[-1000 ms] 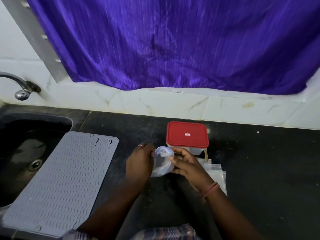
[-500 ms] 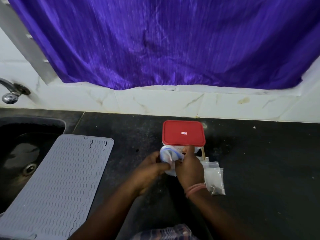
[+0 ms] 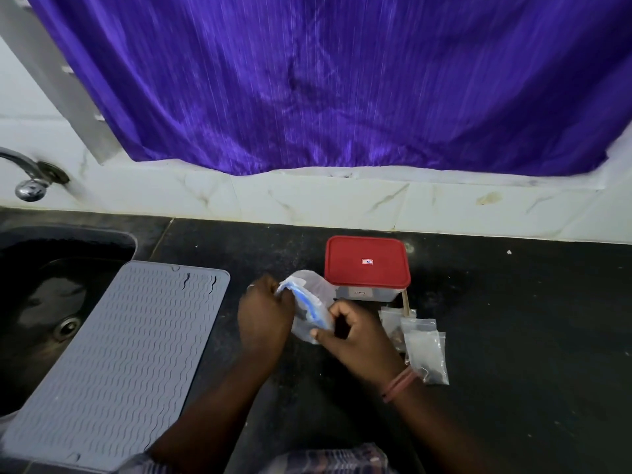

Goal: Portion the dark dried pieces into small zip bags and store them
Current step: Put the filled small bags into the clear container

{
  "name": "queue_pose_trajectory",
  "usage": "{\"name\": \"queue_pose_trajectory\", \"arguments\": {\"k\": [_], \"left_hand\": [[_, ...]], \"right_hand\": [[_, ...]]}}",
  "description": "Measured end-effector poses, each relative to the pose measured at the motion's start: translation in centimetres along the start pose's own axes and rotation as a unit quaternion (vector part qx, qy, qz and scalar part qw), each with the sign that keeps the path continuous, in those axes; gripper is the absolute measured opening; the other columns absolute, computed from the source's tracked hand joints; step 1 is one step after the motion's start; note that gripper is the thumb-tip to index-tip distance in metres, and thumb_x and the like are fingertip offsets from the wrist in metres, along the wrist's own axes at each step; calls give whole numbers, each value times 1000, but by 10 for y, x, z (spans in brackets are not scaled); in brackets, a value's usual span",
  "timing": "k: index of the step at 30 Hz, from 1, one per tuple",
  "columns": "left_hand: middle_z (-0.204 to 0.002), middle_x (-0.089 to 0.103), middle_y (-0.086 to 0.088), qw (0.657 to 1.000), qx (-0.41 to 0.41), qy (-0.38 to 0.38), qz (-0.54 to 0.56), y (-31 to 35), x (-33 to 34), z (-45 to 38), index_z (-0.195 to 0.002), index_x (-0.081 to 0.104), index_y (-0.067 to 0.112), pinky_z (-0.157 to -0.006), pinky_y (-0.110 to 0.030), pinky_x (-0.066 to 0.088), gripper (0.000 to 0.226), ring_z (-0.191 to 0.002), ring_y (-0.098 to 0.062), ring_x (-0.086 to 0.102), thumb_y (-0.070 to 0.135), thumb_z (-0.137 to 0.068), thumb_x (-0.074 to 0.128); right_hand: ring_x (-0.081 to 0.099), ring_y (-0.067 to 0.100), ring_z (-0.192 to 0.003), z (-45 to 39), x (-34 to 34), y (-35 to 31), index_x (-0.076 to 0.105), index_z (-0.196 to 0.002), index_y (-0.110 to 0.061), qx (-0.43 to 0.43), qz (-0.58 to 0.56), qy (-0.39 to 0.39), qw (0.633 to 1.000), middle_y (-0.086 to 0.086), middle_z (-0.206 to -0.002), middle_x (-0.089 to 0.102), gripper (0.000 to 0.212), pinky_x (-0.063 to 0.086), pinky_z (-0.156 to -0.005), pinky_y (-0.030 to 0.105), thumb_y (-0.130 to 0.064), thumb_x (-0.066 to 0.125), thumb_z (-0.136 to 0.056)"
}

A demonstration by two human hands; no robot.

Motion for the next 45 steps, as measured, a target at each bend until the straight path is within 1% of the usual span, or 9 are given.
{"name": "queue_pose_trajectory", "arguments": {"k": [4,9,14,19,25,30,33,40,45], "left_hand": [[-74,62,-4,1000,-11,-13,24,3,2,-1,-75,56,13,-59,-32,47,13,-71,-24,63,12,-88,58],[-77,65,-2,978,-35,-170,114,16,-5,7,-87,61,11,-63,-30,45,10,-69,-13,60,18,-89,68],[-65,54,-5,816,-189,-370,402,33,-7,23,-81,63,9,-65,-33,48,19,-59,-17,55,20,-94,70],[-80,72,-6,797,-269,-357,407,21,5,23,-93,74,10,-64,-28,53,14,-67,-13,66,24,-92,74],[-61,58,-1,964,-33,-218,148,5,-2,5,-73,50,16,-52,-28,41,25,-52,-11,51,10,-85,72],[-68,57,2,976,30,-162,140,11,-8,-3,-75,55,10,-50,-12,37,21,-55,0,47,1,-84,71],[-69,61,0,951,11,-199,238,4,-11,-7,-78,58,10,-61,-26,44,18,-62,-7,52,4,-86,73],[-98,74,-19,848,-89,-385,353,6,-21,-7,-105,71,3,-78,-38,53,17,-88,-30,67,10,-90,68],[-117,73,-24,822,-156,-441,324,8,-30,-7,-121,71,0,-100,-52,53,50,-111,-42,69,43,-95,66]], "right_hand": [[53,16,-66,-4,3,-11,59,-79,-14,-20,-27,-12,999,4,-74,59,24,49,-65,34,-29,77,-82],[45,10,-55,-19,-10,4,42,-66,-21,79,11,180,980,-5,-57,46,33,41,-54,36,-17,68,-85],[58,25,-71,-20,-22,10,48,-82,-26,93,232,221,943,-4,-70,57,18,34,-60,31,-15,62,-86],[58,9,-70,-20,-14,12,56,-90,-19,66,-45,106,991,6,-81,65,22,51,-67,37,-21,76,-82],[61,22,-84,-16,-25,7,72,-118,-11,222,-426,-112,870,14,-104,68,54,42,-70,34,-56,63,-89],[65,21,-70,-9,-26,13,67,-110,-5,235,-524,-199,794,12,-83,68,61,50,-61,32,-40,92,-67],[69,20,-71,-4,-28,14,70,-108,-8,238,-550,-246,762,11,-86,72,56,56,-62,33,-46,88,-70],[63,22,-84,-14,-26,13,71,-112,-1,259,-448,-184,836,19,-106,66,49,49,-65,28,-29,87,-74],[64,16,-65,-17,-36,-1,69,-90,-7,244,-253,-123,928,10,-78,70,12,46,-51,24,-11,78,-82]]}}
Point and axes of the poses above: each hand's wrist, its own z-axis away from the middle knuckle, its own x-axis out of the palm, y = z × x, the point moved 1 cm from there along -z, towards the middle knuckle
